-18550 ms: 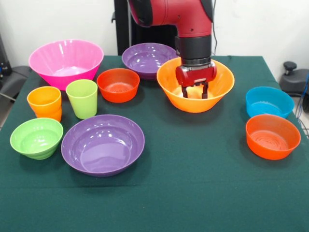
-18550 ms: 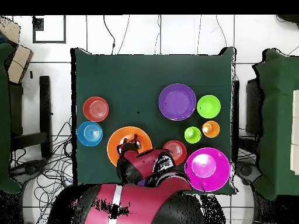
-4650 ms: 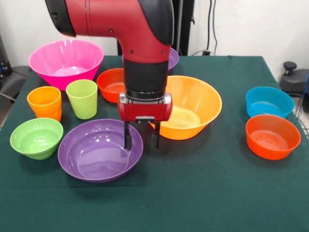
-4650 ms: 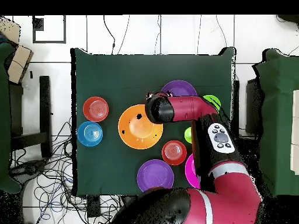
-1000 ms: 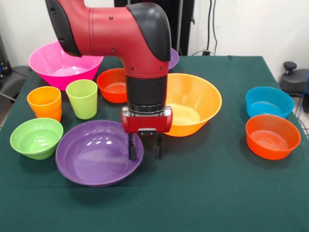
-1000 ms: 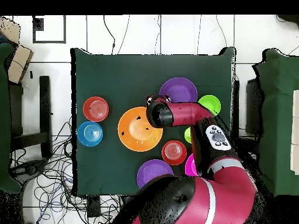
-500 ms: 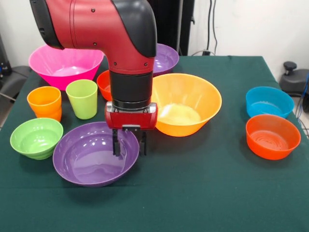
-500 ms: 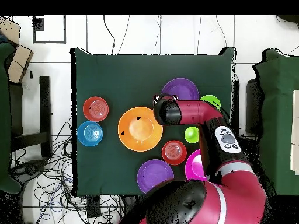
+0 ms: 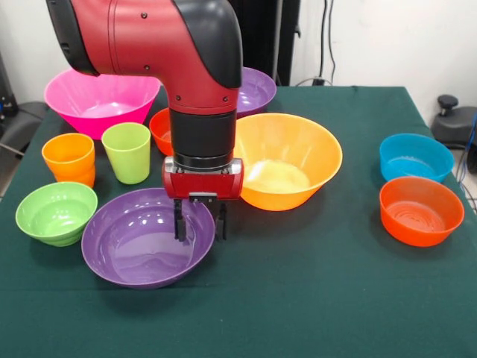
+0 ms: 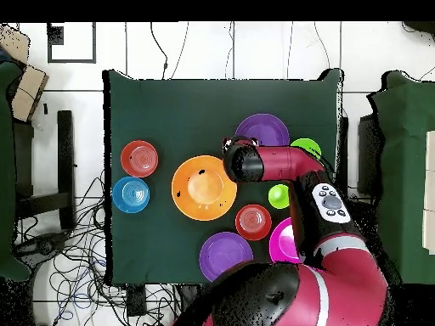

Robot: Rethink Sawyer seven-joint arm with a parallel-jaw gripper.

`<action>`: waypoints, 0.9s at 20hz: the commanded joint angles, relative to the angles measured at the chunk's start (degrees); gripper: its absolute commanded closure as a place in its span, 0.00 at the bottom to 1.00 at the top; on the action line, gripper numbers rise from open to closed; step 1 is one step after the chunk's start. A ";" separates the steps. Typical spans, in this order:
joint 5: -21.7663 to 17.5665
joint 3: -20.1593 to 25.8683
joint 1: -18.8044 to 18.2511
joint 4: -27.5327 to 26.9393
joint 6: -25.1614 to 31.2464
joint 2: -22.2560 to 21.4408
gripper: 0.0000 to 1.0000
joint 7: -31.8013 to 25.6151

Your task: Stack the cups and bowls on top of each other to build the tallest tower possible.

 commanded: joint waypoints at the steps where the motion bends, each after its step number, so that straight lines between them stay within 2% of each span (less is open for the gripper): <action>1: -3.28 3.05 1.40 -1.90 4.94 2.16 0.00 -4.56; 17: -4.04 3.52 1.62 -2.68 4.46 2.76 0.00 -5.70; 18: -4.06 3.66 1.57 -2.71 4.70 2.76 1.00 -6.00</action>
